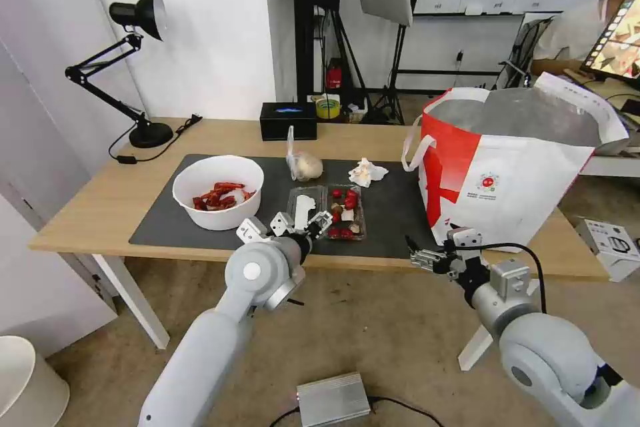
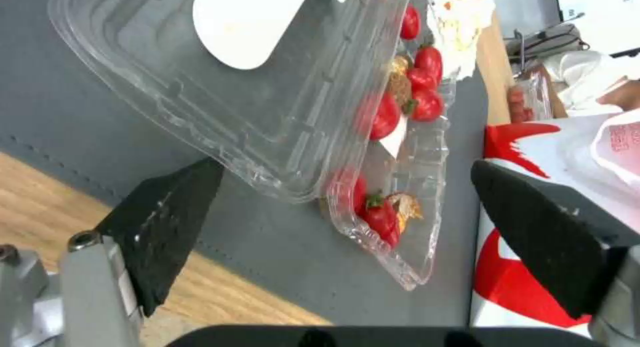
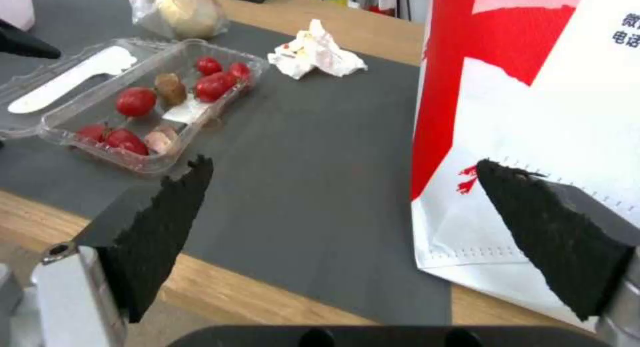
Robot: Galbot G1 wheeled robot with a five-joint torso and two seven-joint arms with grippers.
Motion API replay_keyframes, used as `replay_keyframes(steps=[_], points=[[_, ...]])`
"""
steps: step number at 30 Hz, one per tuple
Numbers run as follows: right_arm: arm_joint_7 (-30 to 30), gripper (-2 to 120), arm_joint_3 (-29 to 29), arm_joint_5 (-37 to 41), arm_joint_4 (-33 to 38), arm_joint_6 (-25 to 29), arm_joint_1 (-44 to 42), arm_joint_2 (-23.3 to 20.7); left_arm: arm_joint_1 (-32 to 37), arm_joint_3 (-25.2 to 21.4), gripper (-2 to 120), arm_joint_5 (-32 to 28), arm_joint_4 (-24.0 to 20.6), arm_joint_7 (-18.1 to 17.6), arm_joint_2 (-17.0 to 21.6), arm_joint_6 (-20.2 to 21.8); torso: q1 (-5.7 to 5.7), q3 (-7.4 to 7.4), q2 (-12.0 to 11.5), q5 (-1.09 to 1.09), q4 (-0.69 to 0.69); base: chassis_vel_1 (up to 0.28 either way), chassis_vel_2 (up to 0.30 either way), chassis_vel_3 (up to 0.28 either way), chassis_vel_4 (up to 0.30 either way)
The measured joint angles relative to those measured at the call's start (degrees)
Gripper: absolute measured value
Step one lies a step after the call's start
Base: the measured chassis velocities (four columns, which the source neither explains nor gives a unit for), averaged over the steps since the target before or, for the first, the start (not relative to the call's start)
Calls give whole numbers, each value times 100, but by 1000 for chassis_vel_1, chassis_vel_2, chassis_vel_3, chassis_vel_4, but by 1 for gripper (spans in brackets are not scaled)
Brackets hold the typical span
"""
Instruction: Pick up the trash from the table and place it into the takeout bag.
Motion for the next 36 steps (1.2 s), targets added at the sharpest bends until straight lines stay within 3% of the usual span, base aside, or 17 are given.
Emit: replay_keyframes(steps=[36], points=[[-6, 100, -27, -69, -2, 15, -32, 64, 76, -149, 100, 226, -168, -34, -94, -338, 0, 0, -1, 1, 1, 0, 0, 0, 0]])
